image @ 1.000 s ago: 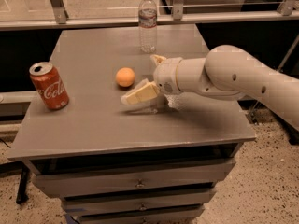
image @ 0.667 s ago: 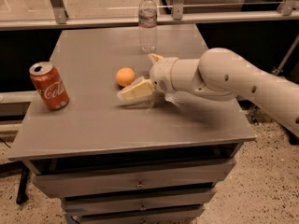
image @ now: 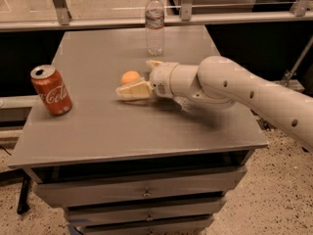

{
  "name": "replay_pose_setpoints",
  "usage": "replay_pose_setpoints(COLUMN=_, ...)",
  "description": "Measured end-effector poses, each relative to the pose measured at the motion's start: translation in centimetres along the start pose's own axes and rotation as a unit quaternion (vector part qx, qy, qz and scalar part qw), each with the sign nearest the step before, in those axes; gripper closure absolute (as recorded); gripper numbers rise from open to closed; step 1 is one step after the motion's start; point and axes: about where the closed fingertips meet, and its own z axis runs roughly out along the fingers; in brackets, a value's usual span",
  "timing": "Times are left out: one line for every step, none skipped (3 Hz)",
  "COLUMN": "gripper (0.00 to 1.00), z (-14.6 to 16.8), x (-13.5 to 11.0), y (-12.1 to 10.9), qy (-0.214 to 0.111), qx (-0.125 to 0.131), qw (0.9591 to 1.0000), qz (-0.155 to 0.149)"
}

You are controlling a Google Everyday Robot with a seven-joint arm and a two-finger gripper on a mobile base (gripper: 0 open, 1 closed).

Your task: Move orange near water bottle

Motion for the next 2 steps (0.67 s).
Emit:
replay_pose_setpoints(gripper=0.42, z=0.42, x=0.54, y=0.03, qy=-0.004, qx=0.004, qw=0.9998, qz=0.017)
replay_pose_setpoints(gripper=0.64, z=-0.08, x=0.77, y=-0.13, qy=-0.006, qx=0.013, qw=0.9996, qz=0.026)
